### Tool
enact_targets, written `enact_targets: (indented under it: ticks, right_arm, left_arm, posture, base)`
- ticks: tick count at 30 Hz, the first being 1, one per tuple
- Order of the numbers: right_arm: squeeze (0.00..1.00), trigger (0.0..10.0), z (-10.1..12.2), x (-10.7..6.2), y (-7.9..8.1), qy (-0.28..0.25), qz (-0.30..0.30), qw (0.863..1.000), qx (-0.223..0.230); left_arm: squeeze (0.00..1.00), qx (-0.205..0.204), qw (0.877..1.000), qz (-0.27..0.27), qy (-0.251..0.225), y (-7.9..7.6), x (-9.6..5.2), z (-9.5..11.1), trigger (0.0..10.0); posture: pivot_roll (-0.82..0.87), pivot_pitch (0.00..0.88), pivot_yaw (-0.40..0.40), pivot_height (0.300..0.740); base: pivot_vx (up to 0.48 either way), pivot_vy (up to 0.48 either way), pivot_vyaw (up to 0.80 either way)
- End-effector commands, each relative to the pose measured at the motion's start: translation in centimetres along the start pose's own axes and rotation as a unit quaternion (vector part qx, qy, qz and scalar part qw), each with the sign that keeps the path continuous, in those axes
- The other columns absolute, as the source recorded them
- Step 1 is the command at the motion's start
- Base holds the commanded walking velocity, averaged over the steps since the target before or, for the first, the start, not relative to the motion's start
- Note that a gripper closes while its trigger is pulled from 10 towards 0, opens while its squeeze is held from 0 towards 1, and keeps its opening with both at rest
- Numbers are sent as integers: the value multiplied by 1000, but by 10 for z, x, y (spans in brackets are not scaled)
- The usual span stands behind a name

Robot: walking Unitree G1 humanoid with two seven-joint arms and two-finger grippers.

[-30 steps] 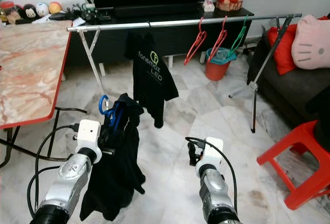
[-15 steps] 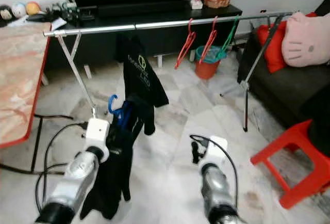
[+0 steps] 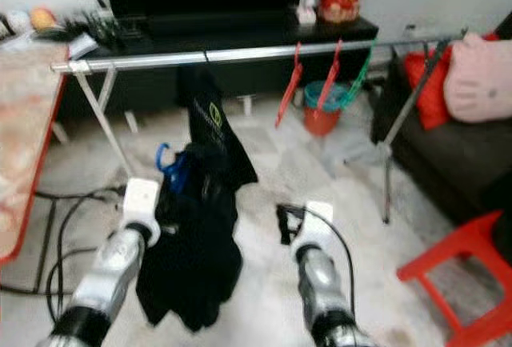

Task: Hang hanger

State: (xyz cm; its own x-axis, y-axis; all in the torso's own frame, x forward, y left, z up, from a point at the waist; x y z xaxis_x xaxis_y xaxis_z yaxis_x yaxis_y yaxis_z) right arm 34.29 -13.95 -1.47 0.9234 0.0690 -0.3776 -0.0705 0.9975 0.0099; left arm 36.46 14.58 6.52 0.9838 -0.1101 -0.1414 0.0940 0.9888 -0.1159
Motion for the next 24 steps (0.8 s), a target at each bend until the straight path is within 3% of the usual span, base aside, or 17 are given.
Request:
enact_targets:
  ticks: [1, 17, 24]
  right_arm:
    - [0, 10000, -8, -2, -11, 14, -13, 1000, 7]
    - [0, 10000, -13, -3, -16, 28, -26, 999, 15]
    - [0, 10000, -13, -3, -15, 28, -24, 999, 12]
  left_arm:
    - [0, 2, 1000, -6, -9, -7, 3, 6, 10000]
    - [0, 10, 1000, -9, -10, -10, 4, 7, 10000]
    - [0, 9, 1000, -19, -11, -14, 3, 6, 10000]
  posture:
    - [2, 0, -13, 740]
    - [4, 0, -15, 740]
    - [4, 0, -15, 740]
  base:
    - [319, 0, 0]
    - [308, 0, 0]
    - [0, 0, 0]
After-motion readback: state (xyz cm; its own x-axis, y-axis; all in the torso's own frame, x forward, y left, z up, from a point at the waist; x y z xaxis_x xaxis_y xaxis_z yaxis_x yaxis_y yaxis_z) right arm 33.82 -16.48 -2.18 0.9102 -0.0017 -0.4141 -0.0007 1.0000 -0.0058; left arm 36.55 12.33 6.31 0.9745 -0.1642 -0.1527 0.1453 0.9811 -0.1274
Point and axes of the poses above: a point about 5 cm out from each wrist's last joint towards the gripper, its own x axis pointing out of the wrist towards the gripper, its own z axis along the axis of the wrist's last joint, y = z × x, the point moved 5 cm from there along x, pointing out of the wrist towards the gripper, and after that the axes turned 13 degrees about -x, right-handed, at the moved point
